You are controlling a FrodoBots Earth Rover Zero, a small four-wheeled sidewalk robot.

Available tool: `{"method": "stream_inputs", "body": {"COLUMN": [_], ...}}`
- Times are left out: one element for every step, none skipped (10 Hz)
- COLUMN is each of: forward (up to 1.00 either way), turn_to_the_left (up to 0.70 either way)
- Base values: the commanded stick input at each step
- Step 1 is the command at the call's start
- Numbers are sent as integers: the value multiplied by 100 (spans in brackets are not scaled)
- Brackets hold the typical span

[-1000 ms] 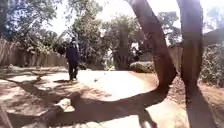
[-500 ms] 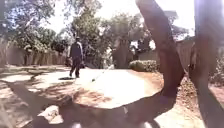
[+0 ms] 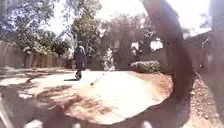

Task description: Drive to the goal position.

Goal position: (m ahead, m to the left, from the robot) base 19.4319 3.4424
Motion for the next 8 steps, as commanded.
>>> {"method": "stream_inputs", "body": {"forward": [70, 70, 70, 70, 70, 70, 70, 70], "turn_to_the_left": [0, 0, 0, 0, 0, 0, 0, 0]}}
